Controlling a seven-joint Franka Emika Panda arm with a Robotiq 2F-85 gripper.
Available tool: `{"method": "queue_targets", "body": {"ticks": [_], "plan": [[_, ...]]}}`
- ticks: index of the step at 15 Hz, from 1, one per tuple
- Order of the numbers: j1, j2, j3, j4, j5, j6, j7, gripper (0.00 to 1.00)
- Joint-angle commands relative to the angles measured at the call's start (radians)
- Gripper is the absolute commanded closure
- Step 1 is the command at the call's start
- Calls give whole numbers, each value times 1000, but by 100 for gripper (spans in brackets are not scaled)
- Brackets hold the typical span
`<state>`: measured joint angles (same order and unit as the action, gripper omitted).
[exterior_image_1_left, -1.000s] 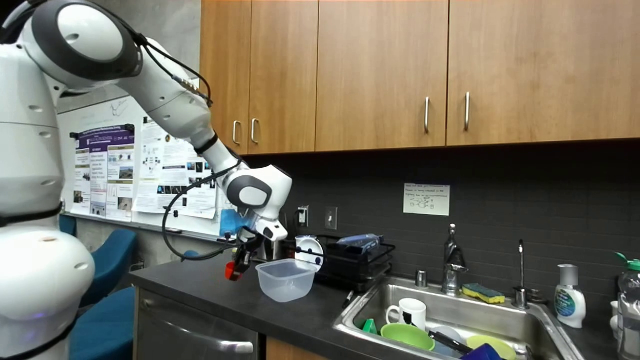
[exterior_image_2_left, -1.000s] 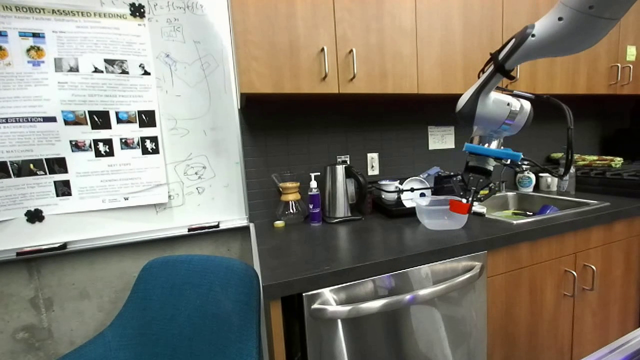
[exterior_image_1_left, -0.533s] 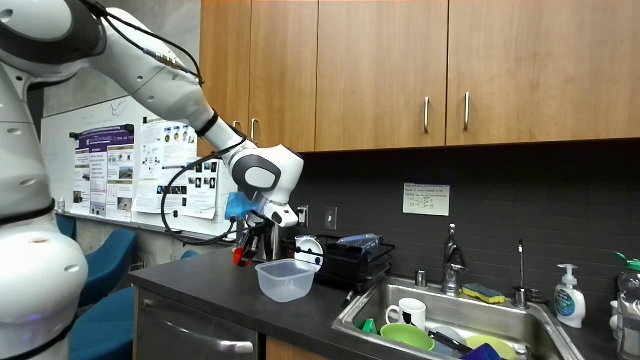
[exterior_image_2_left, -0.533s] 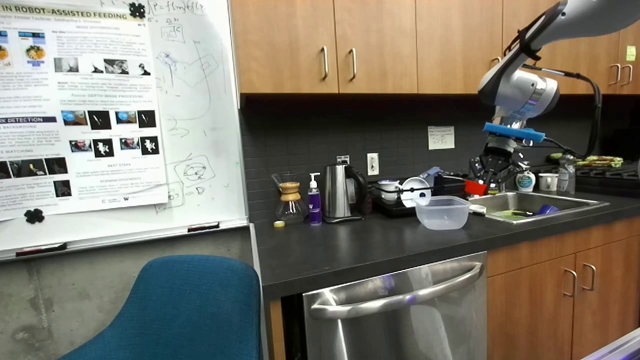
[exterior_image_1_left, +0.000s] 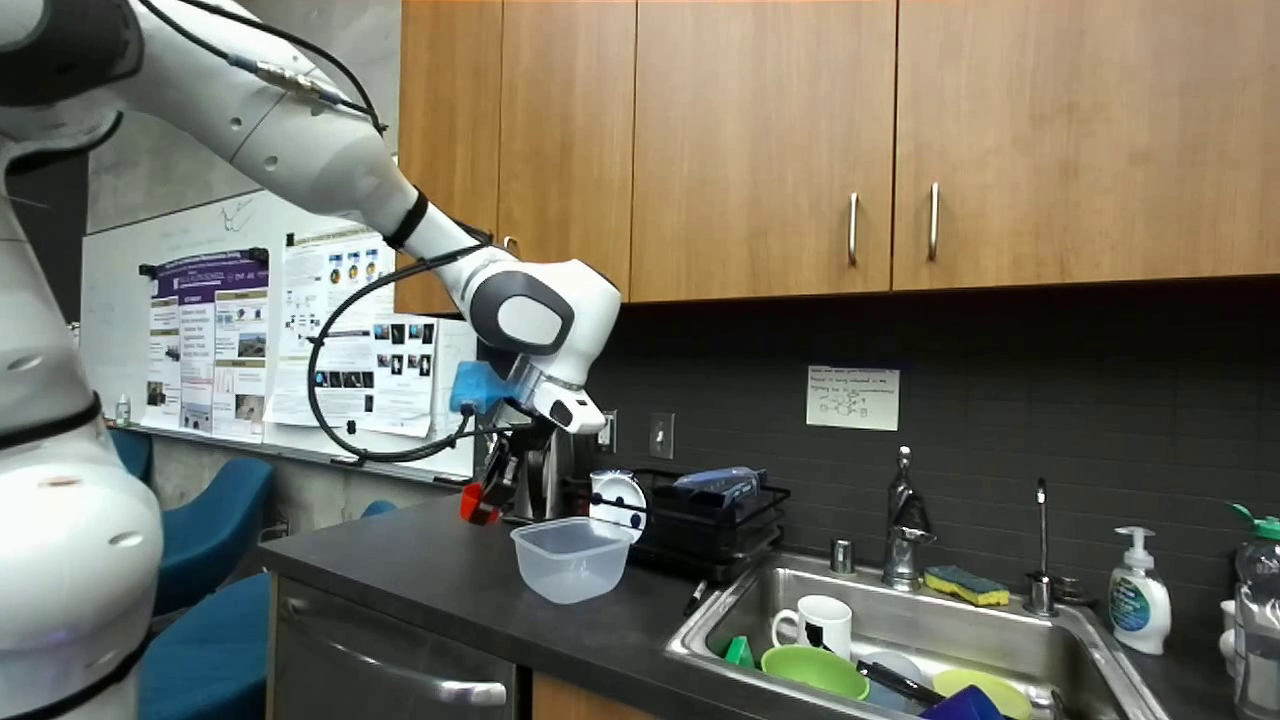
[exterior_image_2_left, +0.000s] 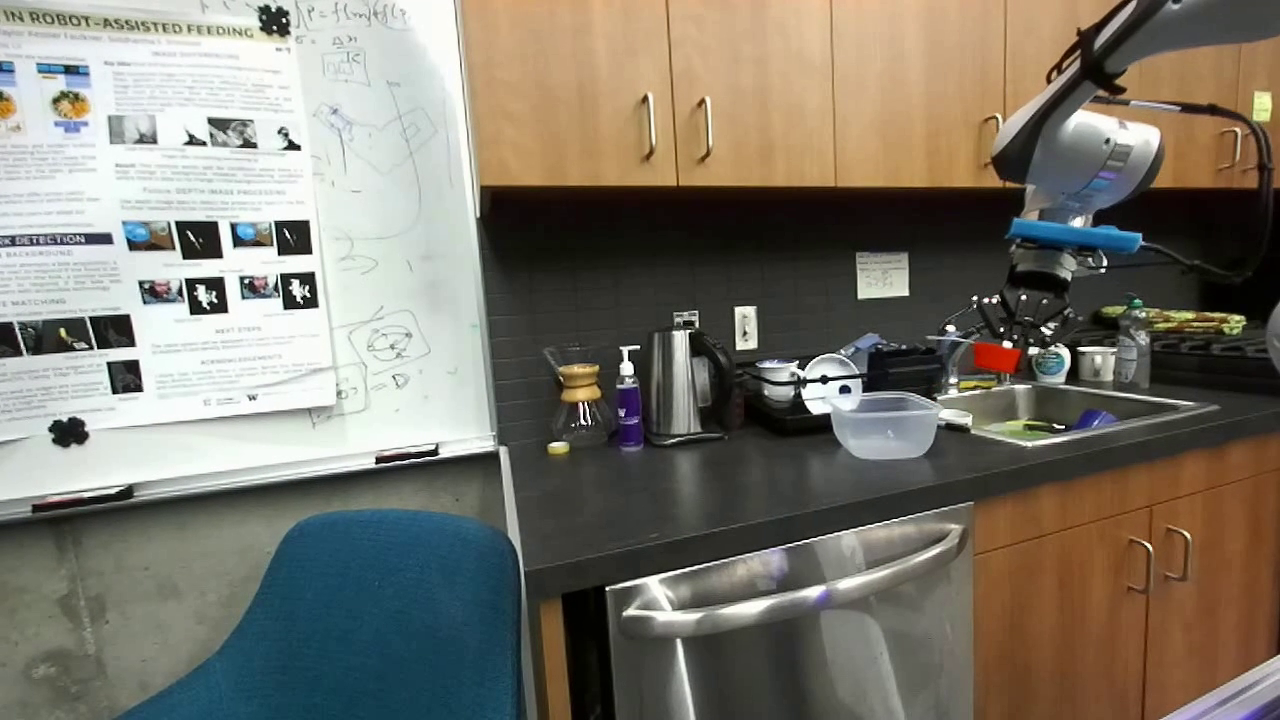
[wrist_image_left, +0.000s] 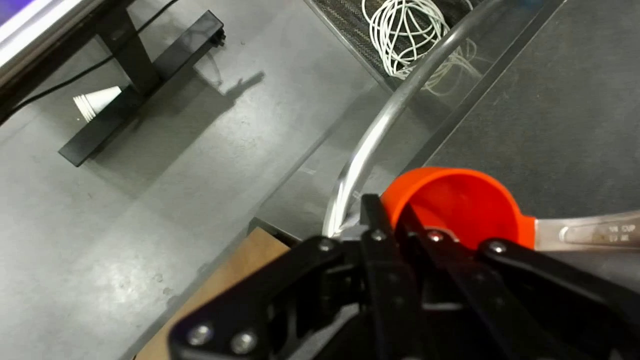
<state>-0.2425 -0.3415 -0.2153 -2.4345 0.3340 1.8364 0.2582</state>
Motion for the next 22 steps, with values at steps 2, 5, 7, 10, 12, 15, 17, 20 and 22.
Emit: {"method": "queue_targets", "body": {"ticks": [2,5,7,10,12,15,17,20,22], "plan": [[3,-7,8,-6,9,-14,-20,98],[47,32,41,-16,61,9,-22,98],[83,71,70,-6,94,21,-21,98],[129,117,110,-1,142,51,-15,98],[160,157,134,2,181,71,-18,98],[199,215,166,2,247,96,-23,98],[220,254,187,3,282,103,-19,98],[242,294,213,7,320,115,-5,98],[253,317,228,29,308,115,8,98]]}}
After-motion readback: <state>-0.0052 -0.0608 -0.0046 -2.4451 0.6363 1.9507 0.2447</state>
